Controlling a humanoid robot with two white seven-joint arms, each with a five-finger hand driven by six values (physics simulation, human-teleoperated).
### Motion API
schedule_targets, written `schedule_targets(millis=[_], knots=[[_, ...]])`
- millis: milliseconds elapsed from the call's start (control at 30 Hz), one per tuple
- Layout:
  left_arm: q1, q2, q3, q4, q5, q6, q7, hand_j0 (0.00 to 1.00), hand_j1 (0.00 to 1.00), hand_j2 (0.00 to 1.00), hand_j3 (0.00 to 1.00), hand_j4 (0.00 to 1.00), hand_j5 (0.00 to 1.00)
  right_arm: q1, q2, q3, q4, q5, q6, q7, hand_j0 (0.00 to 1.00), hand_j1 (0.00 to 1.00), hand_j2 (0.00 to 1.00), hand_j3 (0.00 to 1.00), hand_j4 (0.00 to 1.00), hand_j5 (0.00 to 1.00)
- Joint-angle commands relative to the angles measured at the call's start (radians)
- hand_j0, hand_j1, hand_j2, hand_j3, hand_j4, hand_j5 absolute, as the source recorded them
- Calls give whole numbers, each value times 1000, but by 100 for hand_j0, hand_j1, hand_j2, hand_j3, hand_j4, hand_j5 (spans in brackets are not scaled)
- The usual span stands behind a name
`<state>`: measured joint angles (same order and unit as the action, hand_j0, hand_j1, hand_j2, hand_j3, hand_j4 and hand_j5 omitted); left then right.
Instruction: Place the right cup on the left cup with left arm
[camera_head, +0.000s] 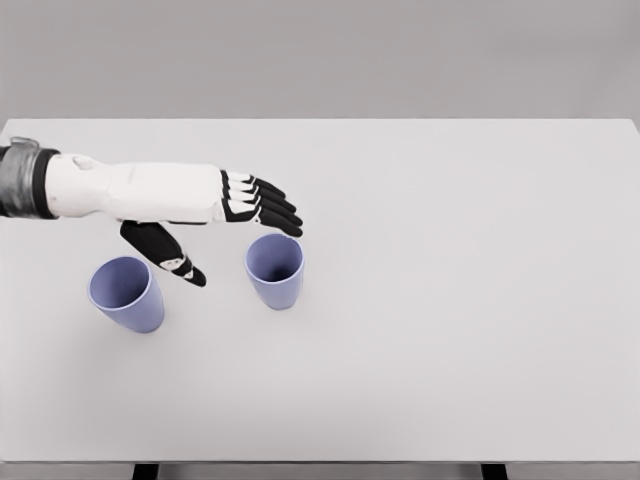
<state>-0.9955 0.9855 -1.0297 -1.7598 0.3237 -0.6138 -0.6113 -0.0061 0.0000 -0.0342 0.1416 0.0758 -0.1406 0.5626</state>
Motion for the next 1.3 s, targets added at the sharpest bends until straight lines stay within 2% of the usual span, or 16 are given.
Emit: schedule_targets(millis=[0,200,367,467,567,800,1033,1267], knots=[[0,4,-15,0,11,3,0,100,100,100,100,100,100,0,0,7,-2,4,-1,0,100,100,100,100,100,100],[-46,-19,-12,59,-2,3,0,100,100,100,100,100,100,2,0,0,1,1,-1,0,100,100,100,100,100,100],[9,-79,-10,57,-58,3,0,100,100,100,100,100,100,2,0,-1,6,1,-1,0,100,100,100,100,100,100],[9,-87,-12,59,-61,3,0,100,100,100,100,100,100,2,0,0,6,1,-1,0,100,100,100,100,100,100],[14,-137,-12,92,-126,3,0,100,100,100,100,100,100,2,0,-1,6,1,-1,0,100,100,100,100,100,100],[43,-168,-16,207,-150,3,0,100,100,100,100,100,100,2,0,-1,6,1,-1,0,100,100,100,100,100,100],[72,-211,-16,214,-176,3,0,100,100,100,100,100,100,2,0,-1,6,1,-1,0,100,100,100,100,100,100],[77,-206,-15,223,-176,3,0,100,100,100,100,100,100,2,0,-1,6,1,-1,0,100,100,100,100,100,100]])
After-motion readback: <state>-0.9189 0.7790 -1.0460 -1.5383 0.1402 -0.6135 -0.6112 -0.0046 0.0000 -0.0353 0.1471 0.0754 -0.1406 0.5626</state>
